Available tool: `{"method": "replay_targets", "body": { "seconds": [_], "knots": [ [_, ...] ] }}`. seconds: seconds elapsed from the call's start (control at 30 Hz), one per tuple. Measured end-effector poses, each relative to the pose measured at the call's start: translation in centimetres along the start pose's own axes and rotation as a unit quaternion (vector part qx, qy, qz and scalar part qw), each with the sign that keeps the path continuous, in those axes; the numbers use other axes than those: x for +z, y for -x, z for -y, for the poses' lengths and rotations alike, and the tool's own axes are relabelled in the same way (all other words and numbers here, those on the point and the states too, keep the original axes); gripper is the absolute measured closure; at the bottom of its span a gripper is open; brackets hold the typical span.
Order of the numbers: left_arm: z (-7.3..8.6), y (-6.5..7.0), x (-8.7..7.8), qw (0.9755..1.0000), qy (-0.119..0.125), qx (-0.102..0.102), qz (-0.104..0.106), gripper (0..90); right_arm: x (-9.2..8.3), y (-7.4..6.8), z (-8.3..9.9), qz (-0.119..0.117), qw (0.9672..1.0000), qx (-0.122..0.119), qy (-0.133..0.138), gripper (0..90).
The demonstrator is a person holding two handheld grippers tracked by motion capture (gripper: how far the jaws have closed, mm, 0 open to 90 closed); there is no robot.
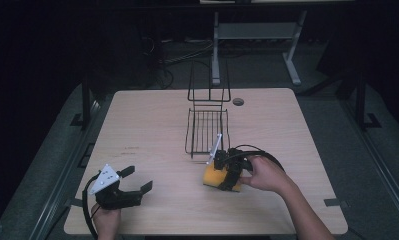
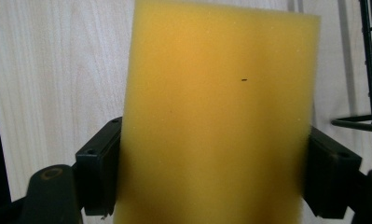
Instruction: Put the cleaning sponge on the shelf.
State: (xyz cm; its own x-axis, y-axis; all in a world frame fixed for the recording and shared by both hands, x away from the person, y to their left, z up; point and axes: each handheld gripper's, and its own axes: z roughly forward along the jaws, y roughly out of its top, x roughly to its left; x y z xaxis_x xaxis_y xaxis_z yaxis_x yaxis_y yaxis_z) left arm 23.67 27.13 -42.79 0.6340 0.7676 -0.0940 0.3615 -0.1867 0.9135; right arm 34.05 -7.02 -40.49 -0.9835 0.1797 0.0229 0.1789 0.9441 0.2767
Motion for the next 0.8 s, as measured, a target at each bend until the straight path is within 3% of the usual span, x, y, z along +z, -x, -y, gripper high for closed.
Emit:
{"method": "replay_targets", "body": {
  "seconds": [0.8],
  "knots": [
    [0.0,-0.1,0.0,1.0000,0.001,-0.003,-0.003,12.8,-0.2,1.7,-2.1,-0.004,0.9999,-0.014,-0.008,20.6]
  ]
}}
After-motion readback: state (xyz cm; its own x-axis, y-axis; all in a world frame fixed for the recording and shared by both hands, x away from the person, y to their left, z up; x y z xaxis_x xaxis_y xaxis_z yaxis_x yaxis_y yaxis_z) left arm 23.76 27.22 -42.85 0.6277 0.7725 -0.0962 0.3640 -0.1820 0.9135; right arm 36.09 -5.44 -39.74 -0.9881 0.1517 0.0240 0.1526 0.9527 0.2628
